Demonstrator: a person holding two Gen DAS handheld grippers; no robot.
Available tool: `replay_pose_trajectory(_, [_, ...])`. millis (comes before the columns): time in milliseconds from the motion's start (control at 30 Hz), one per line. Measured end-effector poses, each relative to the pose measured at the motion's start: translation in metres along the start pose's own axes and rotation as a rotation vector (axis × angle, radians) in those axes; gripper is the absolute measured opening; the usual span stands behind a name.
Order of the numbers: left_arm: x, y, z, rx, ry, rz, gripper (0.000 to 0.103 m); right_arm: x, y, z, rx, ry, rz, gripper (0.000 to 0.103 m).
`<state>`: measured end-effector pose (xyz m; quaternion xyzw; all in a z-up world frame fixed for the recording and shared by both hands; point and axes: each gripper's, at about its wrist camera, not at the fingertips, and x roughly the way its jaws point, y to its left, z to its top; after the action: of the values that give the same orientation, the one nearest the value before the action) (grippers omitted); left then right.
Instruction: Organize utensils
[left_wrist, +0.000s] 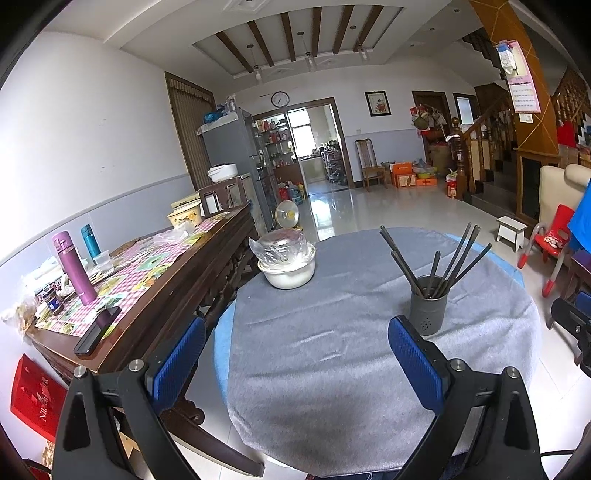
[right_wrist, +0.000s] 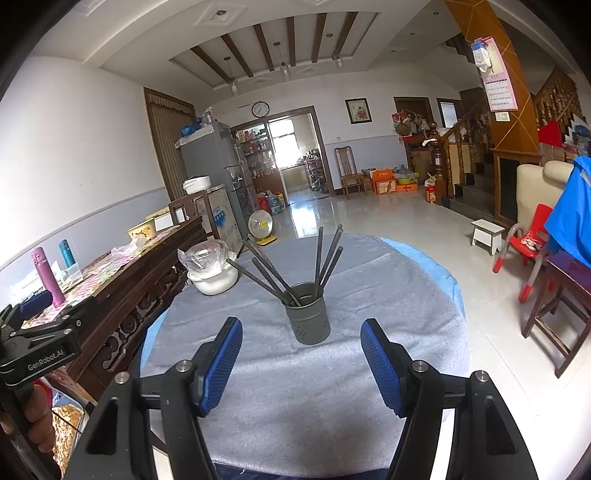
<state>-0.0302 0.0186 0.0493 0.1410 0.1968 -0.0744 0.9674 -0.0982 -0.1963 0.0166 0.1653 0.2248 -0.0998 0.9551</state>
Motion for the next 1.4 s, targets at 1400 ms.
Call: replay_pose_trajectory(1400, [0.008,0.027,-0.018,-0.066,0.042,0.02,0.099,0.001,0.008,-0.006,0.005,0.031,-0.036,0.07])
